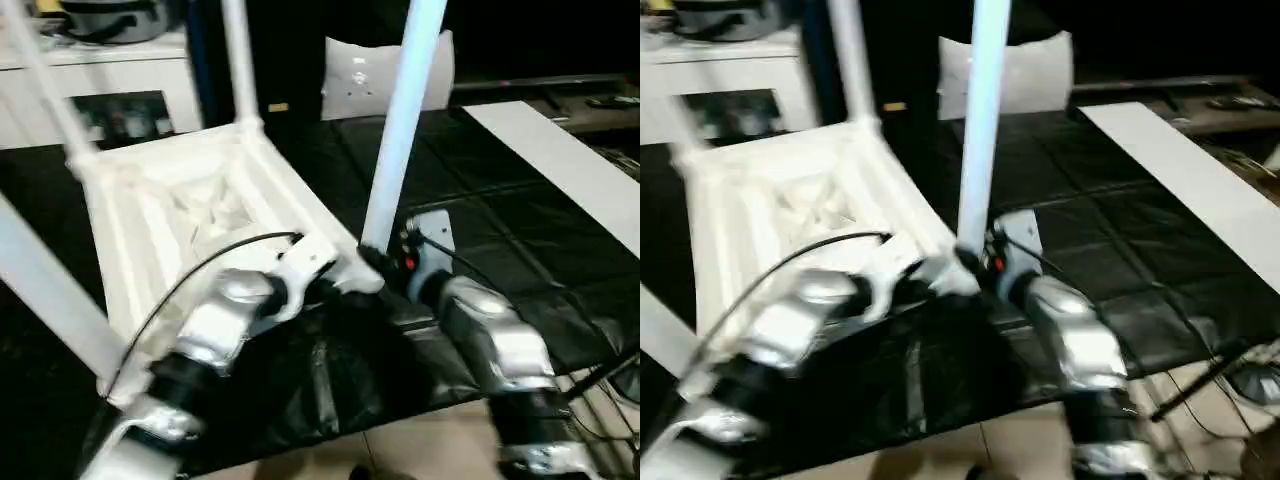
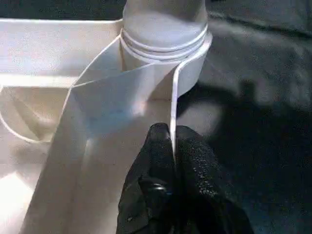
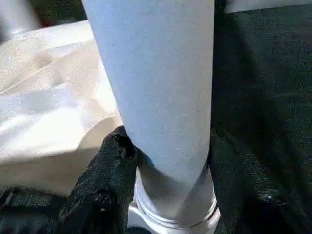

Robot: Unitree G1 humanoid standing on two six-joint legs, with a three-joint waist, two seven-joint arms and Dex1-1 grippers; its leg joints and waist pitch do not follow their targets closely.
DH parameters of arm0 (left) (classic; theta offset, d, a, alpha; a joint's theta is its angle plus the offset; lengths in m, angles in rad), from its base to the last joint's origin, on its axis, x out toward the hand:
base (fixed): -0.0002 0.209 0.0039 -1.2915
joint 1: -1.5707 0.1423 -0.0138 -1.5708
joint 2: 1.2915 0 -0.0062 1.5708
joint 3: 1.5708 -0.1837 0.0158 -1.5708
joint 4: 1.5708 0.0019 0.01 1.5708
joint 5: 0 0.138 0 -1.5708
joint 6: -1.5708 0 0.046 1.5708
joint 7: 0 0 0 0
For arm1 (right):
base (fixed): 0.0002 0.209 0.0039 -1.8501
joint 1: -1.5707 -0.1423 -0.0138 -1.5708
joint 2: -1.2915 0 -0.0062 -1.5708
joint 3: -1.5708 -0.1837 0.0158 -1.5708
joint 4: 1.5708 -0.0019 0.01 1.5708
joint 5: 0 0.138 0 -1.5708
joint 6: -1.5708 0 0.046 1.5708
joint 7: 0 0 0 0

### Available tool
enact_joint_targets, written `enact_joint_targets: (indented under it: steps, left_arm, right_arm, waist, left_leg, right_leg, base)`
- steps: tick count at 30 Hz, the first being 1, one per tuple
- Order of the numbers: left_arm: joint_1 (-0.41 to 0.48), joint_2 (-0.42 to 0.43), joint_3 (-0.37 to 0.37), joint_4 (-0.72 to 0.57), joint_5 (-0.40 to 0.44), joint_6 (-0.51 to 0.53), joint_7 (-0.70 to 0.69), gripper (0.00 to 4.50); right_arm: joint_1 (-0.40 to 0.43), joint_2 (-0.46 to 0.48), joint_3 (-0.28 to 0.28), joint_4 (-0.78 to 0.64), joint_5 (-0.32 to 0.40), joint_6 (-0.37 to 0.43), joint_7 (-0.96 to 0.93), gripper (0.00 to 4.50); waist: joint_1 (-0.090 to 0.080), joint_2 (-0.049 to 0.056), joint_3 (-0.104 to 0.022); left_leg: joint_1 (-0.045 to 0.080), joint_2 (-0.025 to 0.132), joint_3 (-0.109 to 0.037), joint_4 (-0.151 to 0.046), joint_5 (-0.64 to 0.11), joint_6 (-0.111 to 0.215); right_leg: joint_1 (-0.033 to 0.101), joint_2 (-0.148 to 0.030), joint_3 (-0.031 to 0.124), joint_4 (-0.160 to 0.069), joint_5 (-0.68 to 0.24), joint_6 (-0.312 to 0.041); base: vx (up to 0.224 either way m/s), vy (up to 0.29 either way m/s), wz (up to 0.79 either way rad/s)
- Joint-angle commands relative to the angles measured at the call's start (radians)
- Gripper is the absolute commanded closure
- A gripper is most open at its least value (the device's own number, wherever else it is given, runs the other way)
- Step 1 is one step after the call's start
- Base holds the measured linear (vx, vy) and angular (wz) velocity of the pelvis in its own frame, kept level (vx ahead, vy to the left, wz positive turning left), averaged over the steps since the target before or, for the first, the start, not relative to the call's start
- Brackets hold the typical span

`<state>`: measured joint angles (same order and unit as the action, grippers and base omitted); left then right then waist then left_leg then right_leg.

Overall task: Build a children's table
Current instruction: Rotate leg to tighten

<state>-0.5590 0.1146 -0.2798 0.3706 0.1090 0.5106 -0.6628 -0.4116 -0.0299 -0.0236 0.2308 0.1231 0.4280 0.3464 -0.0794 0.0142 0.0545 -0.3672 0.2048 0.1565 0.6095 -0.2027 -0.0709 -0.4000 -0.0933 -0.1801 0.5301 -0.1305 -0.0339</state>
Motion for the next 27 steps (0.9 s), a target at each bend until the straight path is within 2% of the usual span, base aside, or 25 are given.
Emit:
enact_joint_targets:
  steps: [1,2,3,4,6,7,9,12,15,17,18,20,21,27]
  left_arm:
    - [-0.046,-0.043,-0.009,-0.044,-0.020,-0.044,0.031,4.50]
    - [-0.047,-0.043,-0.009,-0.043,-0.019,-0.044,0.033,4.50]
    - [-0.048,-0.038,-0.008,-0.044,-0.020,-0.045,0.030,4.50]
    - [-0.047,-0.031,-0.009,-0.044,-0.020,-0.048,0.020,4.50]
    - [-0.046,-0.021,-0.010,-0.045,-0.018,-0.051,0.009,4.50]
    - [-0.046,-0.021,-0.010,-0.041,-0.017,-0.053,0.009,4.50]
    - [-0.039,0.002,-0.015,-0.043,-0.018,-0.062,-0.021,4.50]
    - [-0.032,0.037,-0.025,-0.044,-0.020,-0.074,-0.066,4.50]
    - [-0.029,0.075,-0.031,-0.038,-0.022,-0.095,-0.112,4.50]
    - [-0.029,0.099,-0.031,-0.038,-0.025,-0.097,-0.141,4.50]
    - [-0.029,0.119,-0.036,-0.036,-0.025,-0.105,-0.168,4.50]
    - [-0.029,0.137,-0.040,-0.030,-0.024,-0.122,-0.190,4.50]
    - [-0.028,0.148,-0.044,-0.027,-0.024,-0.132,-0.206,4.50]
    - [-0.004,0.236,-0.099,-0.041,-0.026,-0.225,-0.351,4.50]
  right_arm:
    - [-0.017,0.047,0.065,0.011,0.020,-0.009,0.018,2.03]
    - [-0.017,0.049,0.062,0.010,0.016,-0.016,0.014,2.03]
    - [-0.014,0.050,0.058,0.003,0.019,-0.020,0.019,1.89]
    - [-0.011,0.050,0.054,-0.003,0.022,-0.022,0.024,1.78]
    - [-0.007,0.050,0.049,-0.011,0.028,-0.023,0.024,1.53]
    - [-0.007,0.051,0.045,-0.010,0.029,-0.026,0.021,1.53]
    - [0.006,0.032,0.039,-0.026,0.042,-0.041,0.050,1.36]
    - [0.027,-0.024,0.048,-0.030,0.038,-0.096,0.119,1.12]
    - [0.052,-0.089,0.041,-0.043,0.066,-0.139,0.230,0.93]
    - [0.060,-0.128,0.034,-0.054,0.079,-0.151,0.287,0.71]
    - [0.062,-0.166,0.037,-0.051,0.066,-0.184,0.318,0.65]
    - [0.065,-0.205,0.040,-0.048,0.068,-0.197,0.371,0.55]
    - [0.069,-0.230,0.041,-0.050,0.078,-0.198,0.414,0.55]
    - [0.082,-0.368,0.073,-0.031,0.124,-0.247,0.673,0.55]
  waist:
    - [0.012,-0.003,-0.079]
    - [0.014,-0.004,-0.080]
    - [0.017,-0.007,-0.079]
    - [0.022,-0.004,-0.080]
    - [0.030,-0.007,-0.082]
    - [0.037,-0.004,-0.085]
    - [0.046,-0.004,-0.086]
    - [0.056,-0.004,-0.084]
    - [0.074,-0.003,-0.080]
    - [0.078,-0.005,-0.079]
    - [0.082,-0.006,-0.075]
    - [0.088,-0.003,-0.074]
    - [0.093,-0.005,-0.074]
    - [0.105,-0.005,-0.075]
  left_leg:
    - [-0.005,0.019,-0.015,-0.067,-0.213,0.066]
    - [-0.007,0.020,-0.015,-0.067,-0.195,0.074]
    - [-0.004,0.019,-0.010,-0.066,-0.183,0.086]
    - [-0.005,0.018,-0.008,-0.064,-0.164,0.093]
    - [-0.006,0.019,-0.005,-0.062,-0.136,0.102]
    - [-0.008,0.019,-0.005,-0.061,-0.104,0.109]
    - [-0.009,0.022,-0.005,-0.061,-0.067,0.119]
    - [-0.005,0.025,-0.004,-0.062,-0.068,0.127]
    - [0.002,0.029,0.000,-0.064,-0.107,0.118]
    - [0.001,0.028,-0.001,-0.065,-0.119,0.112]
    - [0.003,0.028,-0.001,-0.067,-0.140,0.104]
    - [0.006,0.027,0.000,-0.066,-0.162,0.092]
    - [0.009,0.026,0.001,-0.066,-0.173,0.086]
    - [0.007,0.028,-0.001,-0.066,-0.187,0.096]
  right_leg:
    - [0.071,-0.070,0.049,-0.066,-0.404,-0.062]
    - [0.071,-0.070,0.051,-0.060,-0.381,-0.074]
    - [0.065,-0.068,0.056,-0.060,-0.373,-0.089]
    - [0.066,-0.069,0.061,-0.053,-0.359,-0.103]
    - [0.065,-0.067,0.065,-0.045,-0.332,-0.115]
    - [0.071,-0.068,0.067,-0.037,-0.298,-0.122]
    - [0.070,-0.066,0.070,-0.030,-0.248,-0.134]
    - [0.070,-0.066,0.071,-0.026,-0.232,-0.146]
    - [0.066,-0.067,0.073,-0.032,-0.276,-0.140]
    - [0.068,-0.066,0.073,-0.033,-0.298,-0.133]
    - [0.065,-0.066,0.072,-0.037,-0.333,-0.123]
    - [0.063,-0.066,0.072,-0.043,-0.376,-0.105]
    - [0.061,-0.065,0.072,-0.047,-0.399,-0.093]
    - [0.061,-0.063,0.071,-0.045,-0.400,-0.092]
  base:
    - [0.000,0.000,0.00]
    - [0.000,0.000,0.00]
    - [0.000,0.000,0.00]
    - [0.000,0.000,0.00]
    - [0.000,0.000,0.00]
    - [0.000,0.000,0.00]
    - [0.000,0.000,0.00]
    - [0.000,0.000,0.00]
    - [0.000,0.000,0.00]
    - [0.000,0.000,0.00]
    - [0.000,0.000,0.00]
    - [0.000,0.000,0.00]
    - [0.000,0.000,0.00]
    - [0.000,0.000,0.00]
